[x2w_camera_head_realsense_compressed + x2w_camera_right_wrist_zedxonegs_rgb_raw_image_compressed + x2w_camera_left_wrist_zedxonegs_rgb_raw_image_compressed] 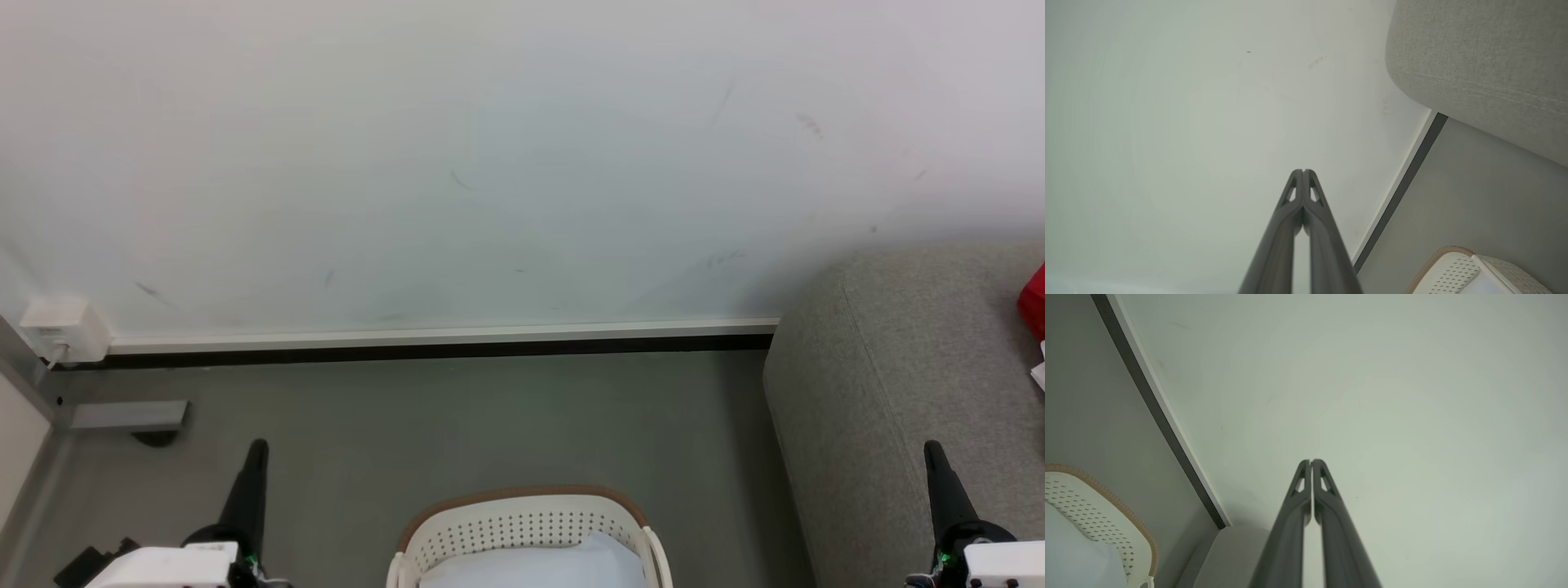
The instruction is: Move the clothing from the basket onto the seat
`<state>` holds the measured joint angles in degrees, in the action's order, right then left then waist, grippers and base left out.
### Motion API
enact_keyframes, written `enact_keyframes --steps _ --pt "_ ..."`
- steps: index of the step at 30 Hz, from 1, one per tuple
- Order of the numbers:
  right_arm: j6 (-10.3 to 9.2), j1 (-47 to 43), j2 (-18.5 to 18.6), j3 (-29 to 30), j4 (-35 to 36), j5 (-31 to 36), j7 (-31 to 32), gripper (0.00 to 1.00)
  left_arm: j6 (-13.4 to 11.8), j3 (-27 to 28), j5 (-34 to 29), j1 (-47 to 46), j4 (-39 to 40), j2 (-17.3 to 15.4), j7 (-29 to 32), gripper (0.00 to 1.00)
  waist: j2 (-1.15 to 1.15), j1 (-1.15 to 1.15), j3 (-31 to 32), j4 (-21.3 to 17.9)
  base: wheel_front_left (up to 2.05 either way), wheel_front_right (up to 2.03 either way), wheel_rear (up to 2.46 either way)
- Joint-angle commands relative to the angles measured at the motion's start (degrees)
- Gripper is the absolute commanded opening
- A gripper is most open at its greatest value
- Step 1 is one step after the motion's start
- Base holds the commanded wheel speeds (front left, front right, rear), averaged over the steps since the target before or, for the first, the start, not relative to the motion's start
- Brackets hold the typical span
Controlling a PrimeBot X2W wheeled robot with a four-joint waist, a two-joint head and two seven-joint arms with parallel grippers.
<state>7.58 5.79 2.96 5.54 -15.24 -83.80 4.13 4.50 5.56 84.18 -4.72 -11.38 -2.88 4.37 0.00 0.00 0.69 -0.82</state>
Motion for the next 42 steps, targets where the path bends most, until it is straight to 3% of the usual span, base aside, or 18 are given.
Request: enact_keyframes --steps 1,21,42 --pt "-0.13 1.03 0.43 0.20 0.38 -1.55 0.45 0.00 0.00 0.41 1.55 -0.82 0.35 -0.17 0.37 0.00 0.00 0.00 -0.05 0.06 0.00 0.00 0.00" --pt "-0.14 1.82 0.64 0.58 0.54 -9.40 2.21 0.00 -0.31 1.26 8.69 -1.69 0.79 -0.03 2.36 0.00 0.00 0.00 -0.57 0.80 0.00 0.00 0.00" --pt "-0.14 1.75 0.83 0.24 0.55 -9.46 1.89 0.00 -0.27 1.23 8.54 -1.65 0.77 -0.04 2.37 0.00 0.00 0.00 -0.57 0.80 0.00 0.00 0.00"
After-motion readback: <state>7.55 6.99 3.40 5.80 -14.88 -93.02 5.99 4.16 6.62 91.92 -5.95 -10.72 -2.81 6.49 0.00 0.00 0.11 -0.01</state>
